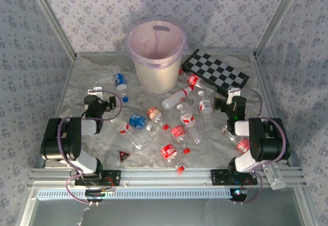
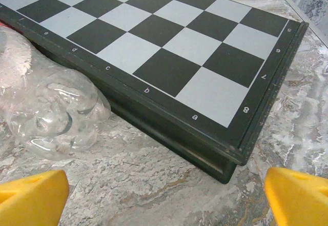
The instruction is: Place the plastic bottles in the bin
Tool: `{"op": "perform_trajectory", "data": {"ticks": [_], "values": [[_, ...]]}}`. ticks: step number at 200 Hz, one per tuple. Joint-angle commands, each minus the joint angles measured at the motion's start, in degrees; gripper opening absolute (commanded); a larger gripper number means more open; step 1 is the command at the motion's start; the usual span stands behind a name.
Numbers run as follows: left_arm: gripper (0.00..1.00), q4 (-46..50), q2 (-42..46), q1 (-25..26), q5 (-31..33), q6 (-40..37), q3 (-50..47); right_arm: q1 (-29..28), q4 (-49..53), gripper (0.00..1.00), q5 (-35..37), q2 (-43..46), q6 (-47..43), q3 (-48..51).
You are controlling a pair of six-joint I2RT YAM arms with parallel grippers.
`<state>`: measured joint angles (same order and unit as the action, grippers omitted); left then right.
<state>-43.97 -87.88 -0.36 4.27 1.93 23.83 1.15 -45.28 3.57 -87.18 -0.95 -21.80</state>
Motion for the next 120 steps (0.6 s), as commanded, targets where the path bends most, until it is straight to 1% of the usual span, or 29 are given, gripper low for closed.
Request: {"op": "perform_trajectory", "data": {"ticks": [1, 120], "values": [[1.00, -2.44, -0.10, -0.18, -0.62, -0.44, 0.03, 0.40, -0.70, 1.00, -0.49, -0.01, -0.52, -0.81], [1.00, -2.05, -0.10, -0.85, -1.81, -0.08, 0.19, 0.81, -0.43, 1.00, -1.41, -0.01, -0.19, -0.88]]}}
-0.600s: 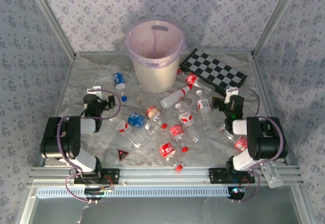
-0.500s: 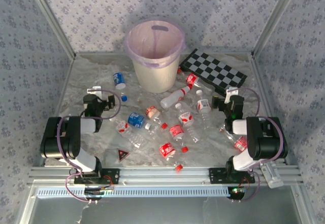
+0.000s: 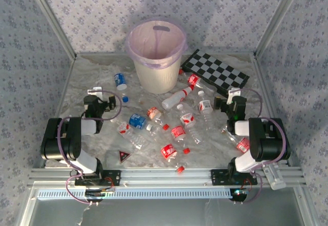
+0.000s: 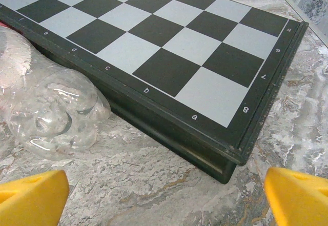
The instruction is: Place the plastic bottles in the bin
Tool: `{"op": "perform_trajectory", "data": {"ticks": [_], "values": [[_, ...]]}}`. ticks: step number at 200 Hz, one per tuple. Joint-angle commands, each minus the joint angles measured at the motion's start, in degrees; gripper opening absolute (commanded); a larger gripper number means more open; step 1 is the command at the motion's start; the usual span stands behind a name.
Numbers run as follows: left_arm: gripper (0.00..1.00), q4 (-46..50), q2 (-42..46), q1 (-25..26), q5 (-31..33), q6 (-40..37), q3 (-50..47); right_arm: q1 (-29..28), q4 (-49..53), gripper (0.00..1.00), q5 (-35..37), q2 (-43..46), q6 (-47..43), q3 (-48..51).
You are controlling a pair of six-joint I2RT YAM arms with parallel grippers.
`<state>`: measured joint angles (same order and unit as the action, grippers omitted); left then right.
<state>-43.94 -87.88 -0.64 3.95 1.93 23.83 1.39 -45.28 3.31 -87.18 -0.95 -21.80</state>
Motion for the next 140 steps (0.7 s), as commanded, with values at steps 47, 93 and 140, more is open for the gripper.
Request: {"op": "perform_trajectory", "data": {"ticks": [47, 93, 140], "values": [[1.00, 1.11, 2.17, -0.41, 2.09, 1.22, 1.56, 0.96, 2.13, 1.00, -0.82, 1.44, 0.52, -1.94], [1.00, 37.00, 23.12, 3.08, 12.85, 10.12, 13.29, -1.03, 39.97, 1.00, 2.60, 20.10, 5.18, -15.15], [1.00, 61.65, 29.94, 4.87, -0.89, 25.84, 22.49, -7.98, 83.21, 1.00, 3.39, 23.05, 19.20, -31.71]]}}
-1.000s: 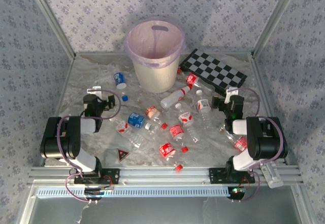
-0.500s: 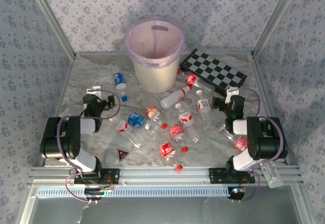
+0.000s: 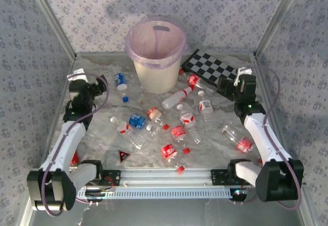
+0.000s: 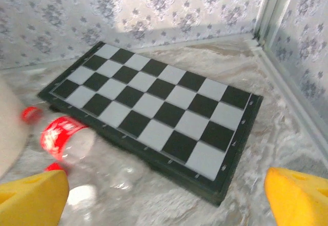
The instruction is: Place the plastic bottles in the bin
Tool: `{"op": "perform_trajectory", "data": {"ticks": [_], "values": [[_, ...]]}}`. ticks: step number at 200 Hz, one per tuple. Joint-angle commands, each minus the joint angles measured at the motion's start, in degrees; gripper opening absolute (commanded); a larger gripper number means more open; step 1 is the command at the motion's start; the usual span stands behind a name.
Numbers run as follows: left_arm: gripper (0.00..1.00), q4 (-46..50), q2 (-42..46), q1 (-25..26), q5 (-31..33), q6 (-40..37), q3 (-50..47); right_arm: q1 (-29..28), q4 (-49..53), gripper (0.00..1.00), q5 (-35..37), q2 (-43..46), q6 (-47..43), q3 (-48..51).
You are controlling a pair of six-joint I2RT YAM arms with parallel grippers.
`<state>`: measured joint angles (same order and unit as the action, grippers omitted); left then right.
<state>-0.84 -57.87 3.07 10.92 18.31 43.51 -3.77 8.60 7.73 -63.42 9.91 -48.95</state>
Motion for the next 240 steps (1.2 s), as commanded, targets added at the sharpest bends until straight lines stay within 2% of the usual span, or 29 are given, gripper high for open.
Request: {"op": "perform_trajectory", "data": {"ticks": [1, 26, 47, 78, 126, 148, 167, 195, 240], "values": [[1.00, 18.84, -0.06, 1.15, -8.25, 9.65, 2.99, -3.00, 29.61, 1.00, -1.17, -0.77, 8.53, -4.79], [0.98, 22.86, -0.66, 1.33, -18.10, 14.12, 5.92, -9.42, 39.68, 0.98, -4.16, -2.62, 10.83, -8.69], [0.96, 22.81, -1.01, 2.07, -23.39, 16.93, 6.58, -14.31, 39.68, 0.91, -4.91, -5.47, 10.99, -7.85], [0.95, 23.25, -1.38, 2.55, -23.06, 17.77, 6.48, -15.34, 36.58, 0.87, -5.55, -11.80, 12.32, -7.76], [0.95, 24.43, -0.84, 2.60, -21.61, 16.39, 3.58, -15.62, 33.71, 0.90, -7.11, -19.89, 11.46, -10.75], [0.95, 25.47, -1.19, 2.56, -20.87, 15.09, 3.32, -15.53, 34.03, 0.89, -5.07, -23.59, 11.36, -12.25], [0.96, 26.20, -1.37, 2.57, -20.57, 14.24, 3.43, -14.74, 34.01, 0.84, -4.39, -26.76, 11.06, -13.79], [0.96, 26.33, -1.43, 2.57, -20.52, 13.70, 3.34, -14.31, 34.20, 0.84, -3.38, -30.34, 9.98, -15.55], [0.96, 25.76, -3.80, 2.62, -19.91, 13.71, 3.98, -14.58, 35.04, 0.67, -3.83, -32.09, 8.03, -18.17]]}}
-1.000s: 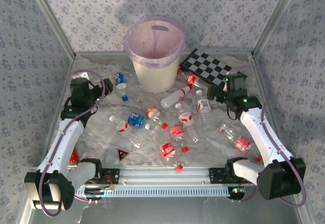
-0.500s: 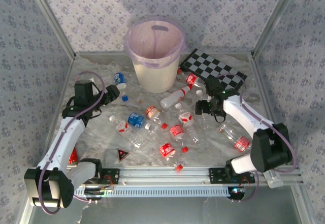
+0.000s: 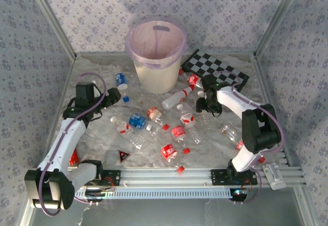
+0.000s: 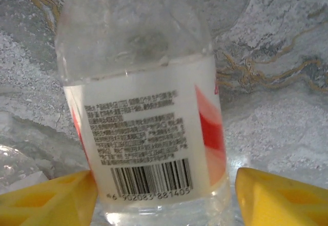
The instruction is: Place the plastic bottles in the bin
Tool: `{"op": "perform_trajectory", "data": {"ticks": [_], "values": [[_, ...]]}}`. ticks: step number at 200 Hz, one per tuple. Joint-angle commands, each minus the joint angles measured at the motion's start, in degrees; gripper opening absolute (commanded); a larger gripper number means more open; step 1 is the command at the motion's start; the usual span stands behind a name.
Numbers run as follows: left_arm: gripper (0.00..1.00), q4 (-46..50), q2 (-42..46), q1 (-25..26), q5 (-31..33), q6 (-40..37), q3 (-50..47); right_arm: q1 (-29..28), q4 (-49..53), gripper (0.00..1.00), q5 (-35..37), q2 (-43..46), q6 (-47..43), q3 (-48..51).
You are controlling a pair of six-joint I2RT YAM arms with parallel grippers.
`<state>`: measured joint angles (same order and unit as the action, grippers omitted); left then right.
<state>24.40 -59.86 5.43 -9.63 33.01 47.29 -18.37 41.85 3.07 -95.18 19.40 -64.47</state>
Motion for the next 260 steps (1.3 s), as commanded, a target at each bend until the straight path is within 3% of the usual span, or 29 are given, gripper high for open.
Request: {"op": "perform_trajectory", "data": {"ticks": [1, 47, 105, 162, 210, 260], "values": [[0.96, 0.49, -1.81, 0.23, 0.72, -0.97, 0.23, 0.01, 1.86, 0.67, 0.81, -0.30, -1.46, -2.71], [0.96, -1.38, -4.51, 0.14, 1.92, -0.18, 0.99, 0.02, 4.26, 0.55, 2.29, 0.22, -2.08, -3.38], [0.96, -2.31, -6.90, -0.23, 3.18, -0.93, 1.56, 0.16, 10.34, 0.54, -0.10, 8.99, -3.46, -8.84], [0.95, -5.57, -14.68, -1.65, 3.78, -2.83, 3.92, 1.80, 15.19, 0.50, -7.07, 17.59, -6.50, -27.58], [0.95, -3.93, -19.78, -1.07, 3.68, -4.67, 7.11, -0.09, 13.22, 0.48, -13.52, 8.60, -7.01, -52.16], [0.95, -2.40, -15.55, 2.33, 4.95, -3.69, 3.78, -5.82, 12.78, 0.48, -16.16, -11.14, -7.30, -80.30]]}}
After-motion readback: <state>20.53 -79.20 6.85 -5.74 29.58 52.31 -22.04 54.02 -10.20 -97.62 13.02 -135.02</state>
